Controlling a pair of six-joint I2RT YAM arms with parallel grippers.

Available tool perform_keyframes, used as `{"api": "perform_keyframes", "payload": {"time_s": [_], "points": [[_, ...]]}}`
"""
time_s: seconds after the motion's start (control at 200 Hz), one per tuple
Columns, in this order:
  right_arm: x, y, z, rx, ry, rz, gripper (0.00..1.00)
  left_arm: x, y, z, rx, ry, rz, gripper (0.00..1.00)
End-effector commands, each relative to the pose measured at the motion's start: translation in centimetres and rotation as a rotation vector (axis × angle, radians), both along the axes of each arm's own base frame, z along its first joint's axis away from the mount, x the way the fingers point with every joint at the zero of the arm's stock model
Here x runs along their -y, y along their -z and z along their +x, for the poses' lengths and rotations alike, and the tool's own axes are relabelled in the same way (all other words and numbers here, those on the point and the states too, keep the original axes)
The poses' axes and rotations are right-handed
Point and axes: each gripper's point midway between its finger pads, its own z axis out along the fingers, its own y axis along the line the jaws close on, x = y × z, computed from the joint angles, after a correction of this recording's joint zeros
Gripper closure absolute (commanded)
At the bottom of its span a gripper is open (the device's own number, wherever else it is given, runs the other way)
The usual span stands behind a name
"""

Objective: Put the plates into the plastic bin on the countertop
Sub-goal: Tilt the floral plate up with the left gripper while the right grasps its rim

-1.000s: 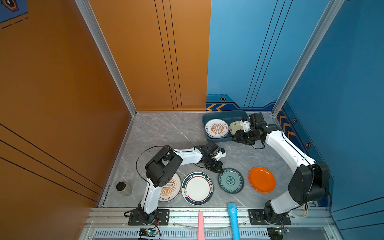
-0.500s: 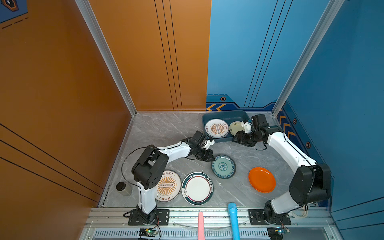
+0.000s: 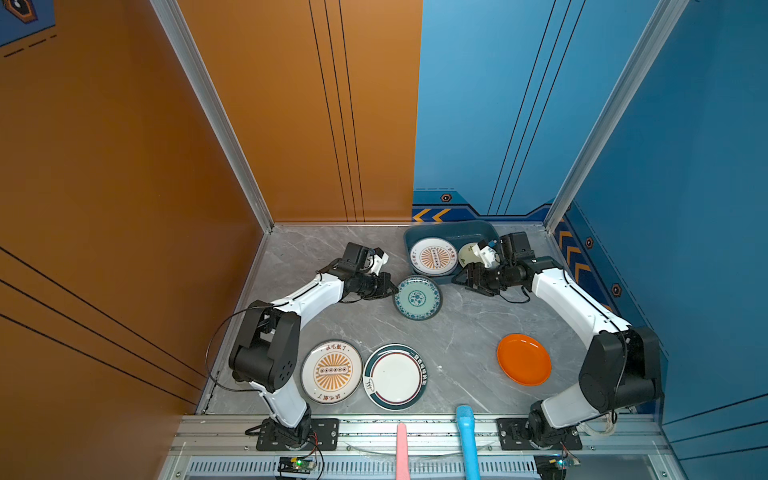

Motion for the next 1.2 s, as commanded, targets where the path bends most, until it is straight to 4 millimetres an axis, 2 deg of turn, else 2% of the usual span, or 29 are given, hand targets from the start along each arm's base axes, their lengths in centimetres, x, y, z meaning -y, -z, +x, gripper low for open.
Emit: {"api": "perform_keyframes", "payload": {"time_s": [0.0, 0.2, 0.556, 0.931, 1.196], "points": [[-1.9, -1.2, -0.6, 0.021, -0.045, 0.048, 0.33, 0.3, -3.1, 0.4, 0.027, 0.011, -0.054, 1.00], [-3.2, -0.5, -0.7, 0.002, -0.056, 0.031, 0.33, 0.4, -4.7, 1.2, 0.048, 0.005, -0.076, 1.00], [-5.0, 0.7, 0.0, -0.017, -0.057, 0.040, 0.39, 0.8, -5.8, 1.7, 0.063, 0.015, -0.094, 1.00], [-6.4, 0.6, 1.2, -0.019, -0.042, 0.078, 0.68, 1.3, -5.9, 1.8, 0.060, 0.026, -0.100, 1.00], [-6.4, 0.7, 1.5, -0.021, -0.027, 0.079, 0.89, 1.4, -5.8, 1.7, 0.063, 0.028, -0.099, 1.00]]}}
